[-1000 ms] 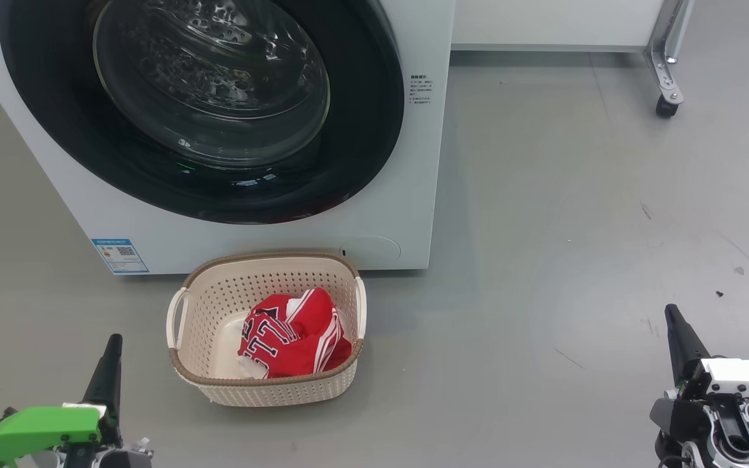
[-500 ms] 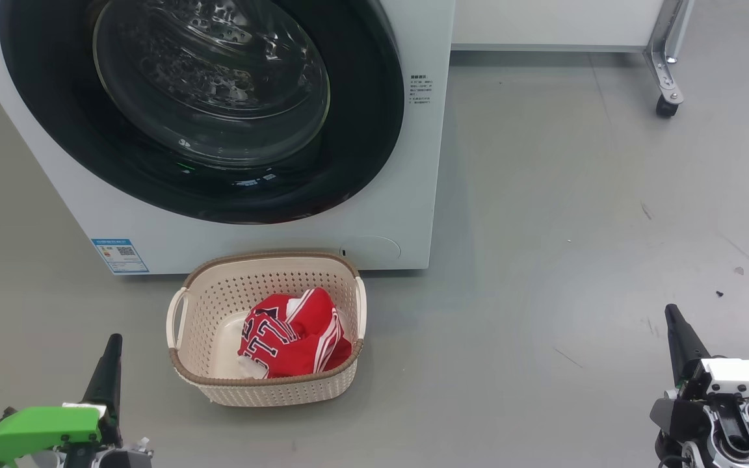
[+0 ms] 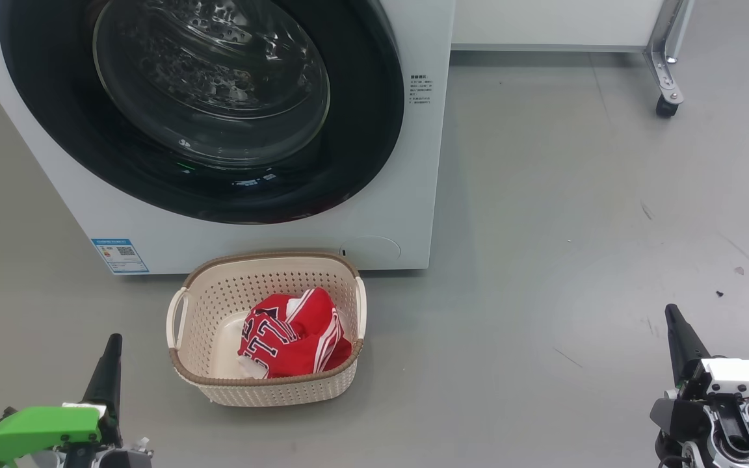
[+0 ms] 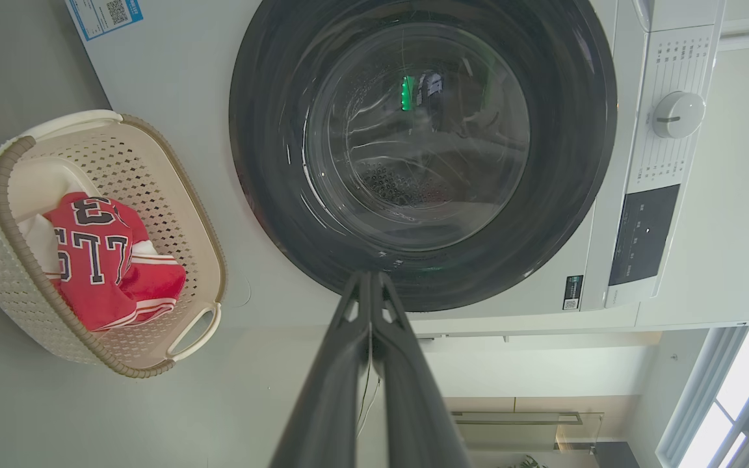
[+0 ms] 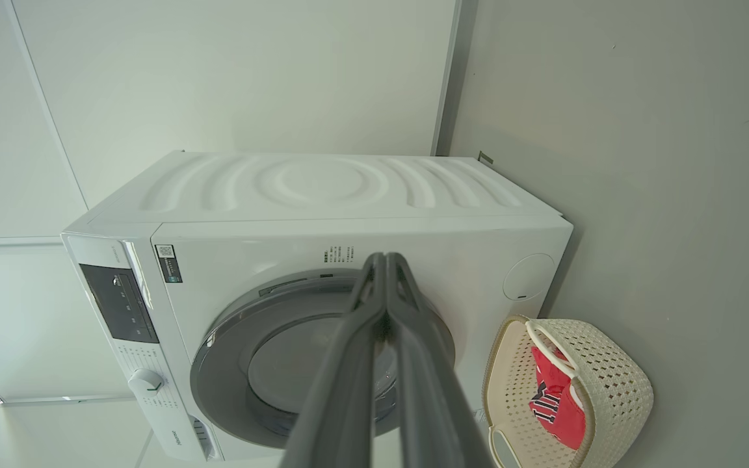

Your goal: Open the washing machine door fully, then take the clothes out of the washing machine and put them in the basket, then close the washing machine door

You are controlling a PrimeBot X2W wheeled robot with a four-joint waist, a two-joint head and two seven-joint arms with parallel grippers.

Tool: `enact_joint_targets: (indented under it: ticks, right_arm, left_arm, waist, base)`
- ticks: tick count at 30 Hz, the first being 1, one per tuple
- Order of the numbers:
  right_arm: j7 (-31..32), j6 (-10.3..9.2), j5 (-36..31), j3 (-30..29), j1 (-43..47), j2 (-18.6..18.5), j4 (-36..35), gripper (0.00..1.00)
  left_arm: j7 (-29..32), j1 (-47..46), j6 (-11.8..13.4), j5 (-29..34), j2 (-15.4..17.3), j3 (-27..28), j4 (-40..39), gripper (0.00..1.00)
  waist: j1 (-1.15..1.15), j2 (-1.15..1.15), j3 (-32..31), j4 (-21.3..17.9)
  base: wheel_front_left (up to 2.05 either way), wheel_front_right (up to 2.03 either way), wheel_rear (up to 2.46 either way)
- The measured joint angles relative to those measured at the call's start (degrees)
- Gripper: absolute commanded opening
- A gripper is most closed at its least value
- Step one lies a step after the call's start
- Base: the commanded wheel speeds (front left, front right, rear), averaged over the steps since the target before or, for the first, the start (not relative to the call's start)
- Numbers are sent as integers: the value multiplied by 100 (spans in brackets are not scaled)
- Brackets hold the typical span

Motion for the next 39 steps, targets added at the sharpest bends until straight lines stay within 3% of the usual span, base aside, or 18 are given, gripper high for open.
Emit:
enact_joint_targets:
  ticks: [39]
  right_arm:
    - [0,0,0,-2,0,0,0,0]
  left_arm:
    - [0,0,0,0,-1,2,-3,0]
  waist:
    - [0,0,0,0]
  base:
    - [0,0,0]
